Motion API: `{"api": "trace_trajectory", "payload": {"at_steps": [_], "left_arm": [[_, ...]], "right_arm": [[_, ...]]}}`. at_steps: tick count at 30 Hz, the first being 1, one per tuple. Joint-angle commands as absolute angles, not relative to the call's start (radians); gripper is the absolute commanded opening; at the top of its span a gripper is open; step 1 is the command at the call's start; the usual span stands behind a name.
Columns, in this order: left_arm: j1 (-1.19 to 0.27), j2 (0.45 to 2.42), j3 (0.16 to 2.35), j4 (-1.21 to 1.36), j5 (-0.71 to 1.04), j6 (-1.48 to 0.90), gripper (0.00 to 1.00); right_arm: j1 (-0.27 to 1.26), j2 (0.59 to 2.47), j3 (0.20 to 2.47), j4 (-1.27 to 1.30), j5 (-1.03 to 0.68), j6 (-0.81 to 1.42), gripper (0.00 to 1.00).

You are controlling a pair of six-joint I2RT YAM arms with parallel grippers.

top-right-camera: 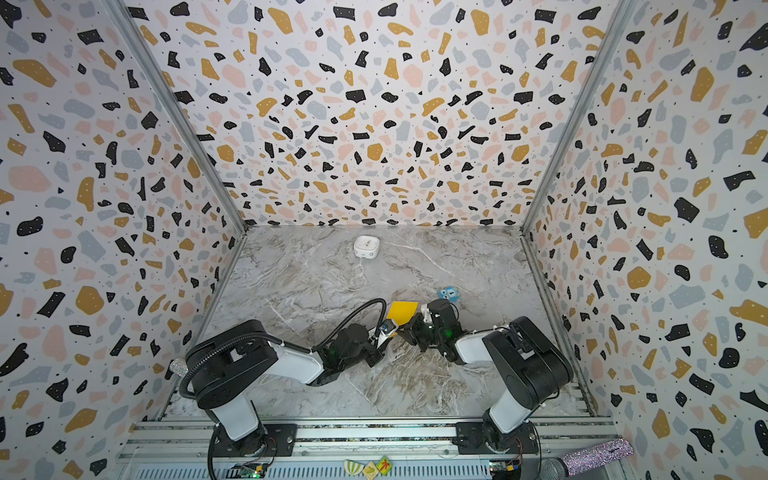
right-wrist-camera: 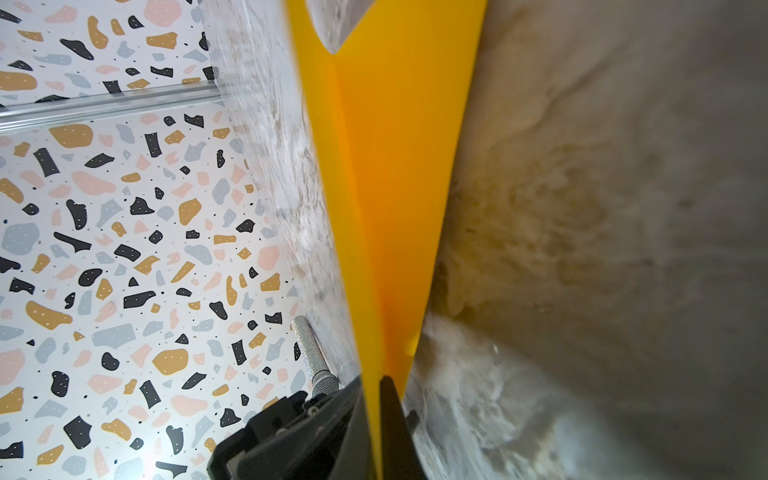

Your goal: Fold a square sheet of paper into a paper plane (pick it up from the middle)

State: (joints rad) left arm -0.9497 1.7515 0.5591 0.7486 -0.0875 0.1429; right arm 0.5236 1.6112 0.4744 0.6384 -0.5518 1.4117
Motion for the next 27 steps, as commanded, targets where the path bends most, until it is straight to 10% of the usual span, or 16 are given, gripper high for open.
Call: {"api": "trace_trajectory", "payload": {"at_steps": [1,12,27], "left_arm": [[-0.953,1.764,0.586,0.781,-0.084,0.146,0.19],[-0.953,1.762,0.579,0.773,-0.092,0.105,0.01],[-0.928,1.716,0.6,0.685,0.018,-0.112,0.0]], "right_arm": [[0.521,1.61,0.497,0.623,-0.565,1.397,0.07],[0.479,1.549,0.523,0.478,-0.537,1.258,0.59],[0.309,1.428,0.482,0.42,-0.587,0.776,0.67]]}}
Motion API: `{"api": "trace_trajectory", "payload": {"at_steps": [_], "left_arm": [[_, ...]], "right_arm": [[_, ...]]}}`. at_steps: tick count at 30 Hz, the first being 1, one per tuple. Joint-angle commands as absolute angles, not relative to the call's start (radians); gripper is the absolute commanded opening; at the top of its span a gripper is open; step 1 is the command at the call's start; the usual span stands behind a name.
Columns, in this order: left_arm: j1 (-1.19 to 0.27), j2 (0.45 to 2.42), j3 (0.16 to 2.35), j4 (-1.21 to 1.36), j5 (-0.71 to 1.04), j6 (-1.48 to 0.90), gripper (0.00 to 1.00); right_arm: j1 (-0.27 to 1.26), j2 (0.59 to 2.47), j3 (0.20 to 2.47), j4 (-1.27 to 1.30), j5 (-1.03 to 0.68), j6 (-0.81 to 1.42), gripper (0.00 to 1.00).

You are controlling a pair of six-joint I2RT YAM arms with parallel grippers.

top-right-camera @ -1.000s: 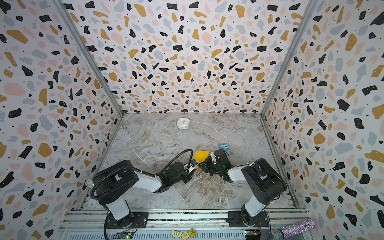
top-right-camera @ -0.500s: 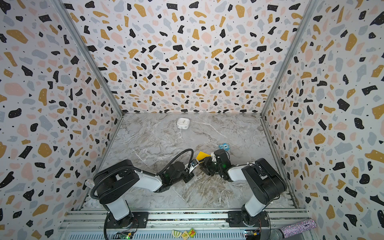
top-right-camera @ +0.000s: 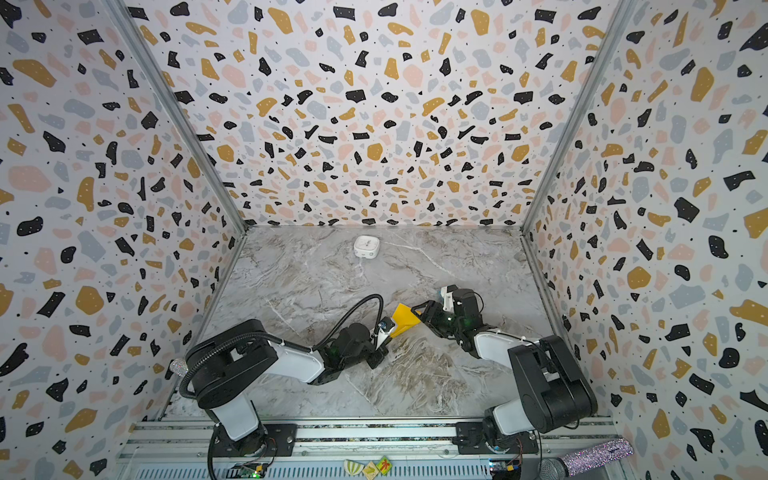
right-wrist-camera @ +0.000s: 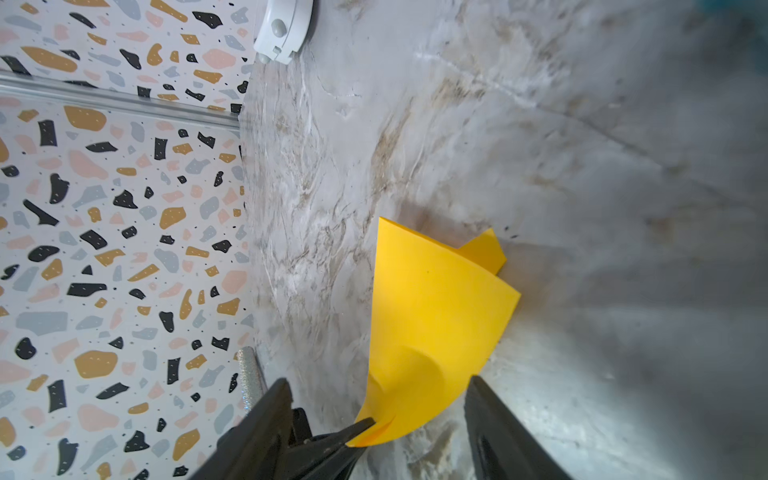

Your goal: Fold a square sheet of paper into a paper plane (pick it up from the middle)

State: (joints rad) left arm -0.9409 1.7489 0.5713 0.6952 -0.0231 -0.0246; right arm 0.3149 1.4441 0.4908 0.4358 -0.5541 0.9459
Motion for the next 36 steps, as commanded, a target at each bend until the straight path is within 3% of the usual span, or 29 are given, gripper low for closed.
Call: {"api": "trace_trajectory", "payload": {"at_steps": [1,7,17,36], "left_arm": [[-0.923,1.71,0.6,0.683,0.029,-0.133,0.0],[-0.906,1.694,0.573,0.732,0.108,-0.327,0.0],[-0.89,1.706,0.556,0.785,0.174,-0.557,0.0],[-0.831,1.76,0.522,0.831,0.226,-0.692,0.0]], "right_arm": [[0.31,1.428,0.472,0.441,-0.596,0.752,0.67],[0.314,1.446,0.431,0.538,-0.66,0.703,0.66],[0.416,1.491,0.448,0.539,-0.576,0.543,0.64],[0.479,1.66,0.563,0.444,-0.505,0.457,0.63]]}}
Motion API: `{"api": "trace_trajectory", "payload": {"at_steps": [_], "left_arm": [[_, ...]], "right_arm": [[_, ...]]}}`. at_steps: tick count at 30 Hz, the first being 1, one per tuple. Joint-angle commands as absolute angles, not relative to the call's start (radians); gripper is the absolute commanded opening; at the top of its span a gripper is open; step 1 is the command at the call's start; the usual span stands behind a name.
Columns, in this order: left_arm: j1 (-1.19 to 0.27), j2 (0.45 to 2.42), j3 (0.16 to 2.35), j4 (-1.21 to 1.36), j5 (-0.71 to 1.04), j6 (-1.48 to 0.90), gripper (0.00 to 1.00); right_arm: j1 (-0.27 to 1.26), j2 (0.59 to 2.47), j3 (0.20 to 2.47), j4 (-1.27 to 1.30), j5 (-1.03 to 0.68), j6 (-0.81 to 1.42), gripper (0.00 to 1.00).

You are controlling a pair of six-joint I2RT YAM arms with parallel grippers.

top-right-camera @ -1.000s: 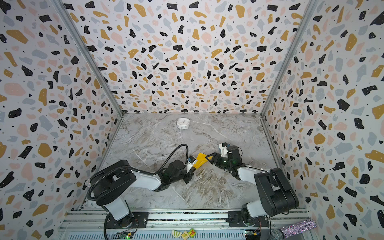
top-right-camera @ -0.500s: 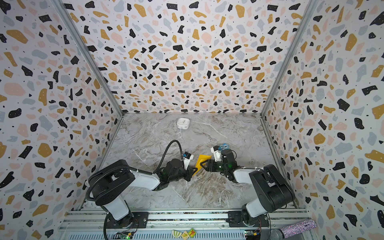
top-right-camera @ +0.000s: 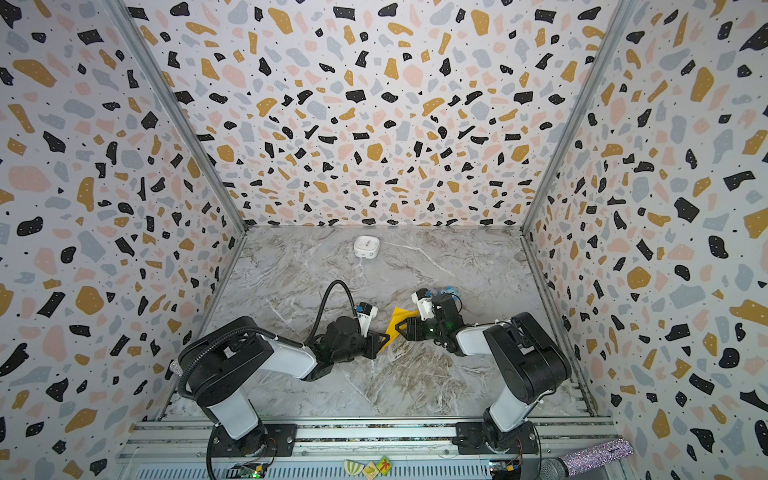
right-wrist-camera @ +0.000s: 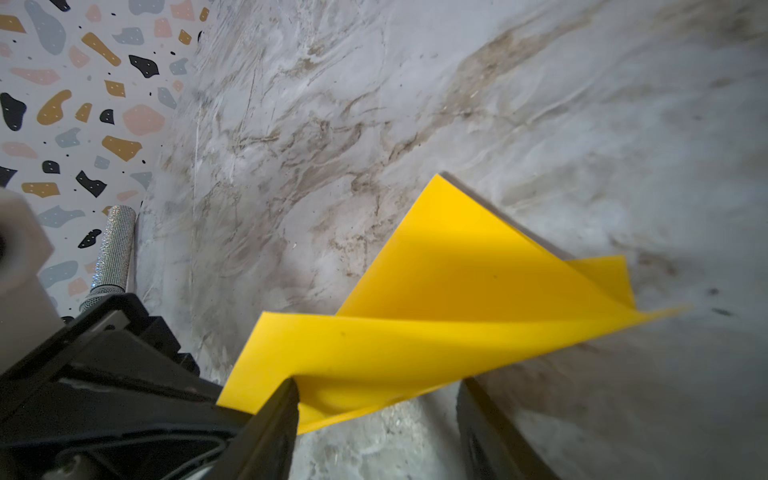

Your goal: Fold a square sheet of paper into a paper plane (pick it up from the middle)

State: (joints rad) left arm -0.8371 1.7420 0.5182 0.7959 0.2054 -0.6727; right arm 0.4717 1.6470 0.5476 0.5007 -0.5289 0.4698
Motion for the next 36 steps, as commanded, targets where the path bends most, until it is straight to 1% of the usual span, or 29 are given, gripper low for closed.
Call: {"api": "trace_trajectory", "payload": {"at_steps": [1,12,17,21,32,34,36], "left_arm": [[-0.831,1.765,0.525,0.827,0.228,-0.693,0.0],[-0.81,1.785,0.513,0.839,0.234,-0.727,0.0],[-0.794,1.781,0.483,0.891,0.242,-0.752,0.0],[-0.786,1.785,0.469,0.916,0.248,-0.768,0.0],[-0.774,1.786,0.442,0.951,0.242,-0.792,0.0],[-0.772,1.786,0.44,0.954,0.242,-0.793,0.0],[-0.773,1.786,0.439,0.956,0.244,-0.794,0.03]], "right_arm": [[0.479,1.665,0.566,0.443,-0.505,0.457,0.64],[0.498,1.714,0.601,0.364,-0.453,0.445,0.64],[0.499,1.703,0.581,0.395,-0.497,0.431,0.68],[0.5,1.711,0.583,0.389,-0.507,0.408,0.69],[0.556,1.764,0.621,0.309,-0.4,0.369,0.58],[0.566,1.779,0.637,0.284,-0.374,0.363,0.58],[0.575,1.794,0.655,0.256,-0.347,0.361,0.58]]}}
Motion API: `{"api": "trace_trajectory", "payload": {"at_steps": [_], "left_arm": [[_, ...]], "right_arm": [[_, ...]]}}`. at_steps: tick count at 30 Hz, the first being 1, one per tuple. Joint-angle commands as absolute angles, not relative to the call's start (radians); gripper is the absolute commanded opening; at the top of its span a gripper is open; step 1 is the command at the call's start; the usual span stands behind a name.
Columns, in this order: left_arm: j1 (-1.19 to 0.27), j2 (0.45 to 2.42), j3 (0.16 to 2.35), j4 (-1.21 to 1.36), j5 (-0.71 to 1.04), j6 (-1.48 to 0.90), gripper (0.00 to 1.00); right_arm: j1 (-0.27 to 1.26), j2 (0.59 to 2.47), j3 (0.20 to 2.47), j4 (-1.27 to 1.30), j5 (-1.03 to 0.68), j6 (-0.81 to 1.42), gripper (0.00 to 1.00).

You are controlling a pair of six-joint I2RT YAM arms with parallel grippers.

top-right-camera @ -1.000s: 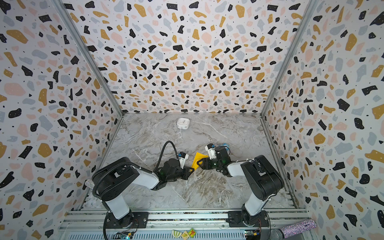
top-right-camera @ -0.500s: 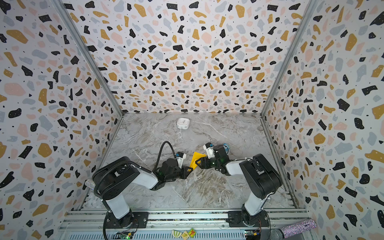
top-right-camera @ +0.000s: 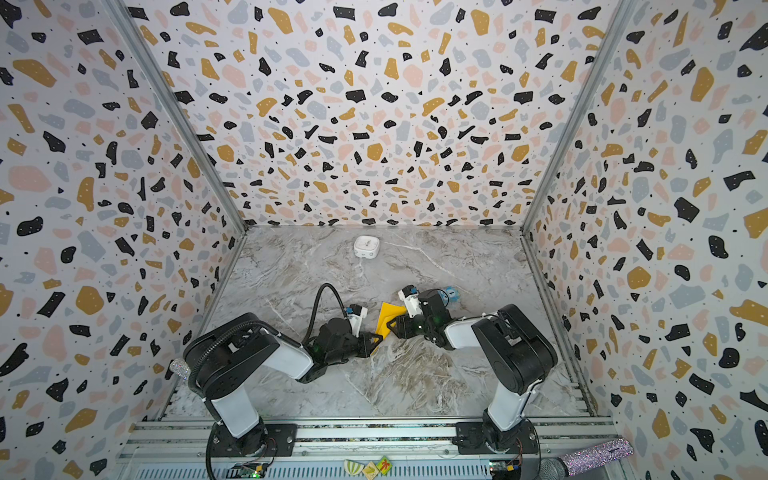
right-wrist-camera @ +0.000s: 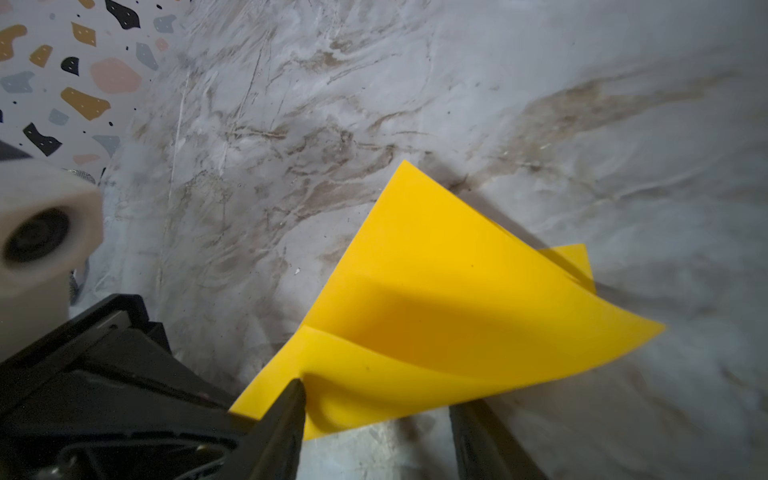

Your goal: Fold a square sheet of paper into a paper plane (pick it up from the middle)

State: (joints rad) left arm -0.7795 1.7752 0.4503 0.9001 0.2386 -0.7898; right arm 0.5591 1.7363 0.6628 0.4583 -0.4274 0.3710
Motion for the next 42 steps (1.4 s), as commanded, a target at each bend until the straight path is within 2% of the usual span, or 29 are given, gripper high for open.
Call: {"api": "trace_trajectory", "payload": {"at_steps": [1,8,16,26,37,42], "left_arm": [[-0.773,1.786,0.44,0.956,0.244,-0.792,0.05],[-0.773,1.787,0.446,0.941,0.236,-0.79,0.13],[-0.771,1.778,0.448,0.903,0.214,-0.79,0.14],[-0.759,1.773,0.441,0.867,0.188,-0.809,0.06],[-0.711,1.799,0.425,0.952,0.3,-0.877,0.02],[-0.707,1.791,0.432,0.949,0.316,-0.904,0.02]], "right_arm": [[0.581,1.805,0.668,0.238,-0.331,0.362,0.58],[0.6,1.846,0.712,0.151,-0.252,0.377,0.6],[0.607,1.857,0.729,0.127,-0.243,0.384,0.64],[0.603,1.85,0.738,0.118,-0.262,0.401,0.63],[0.566,1.809,0.722,0.185,-0.443,0.385,0.64],[0.58,1.83,0.743,0.13,-0.376,0.337,0.64]]}}
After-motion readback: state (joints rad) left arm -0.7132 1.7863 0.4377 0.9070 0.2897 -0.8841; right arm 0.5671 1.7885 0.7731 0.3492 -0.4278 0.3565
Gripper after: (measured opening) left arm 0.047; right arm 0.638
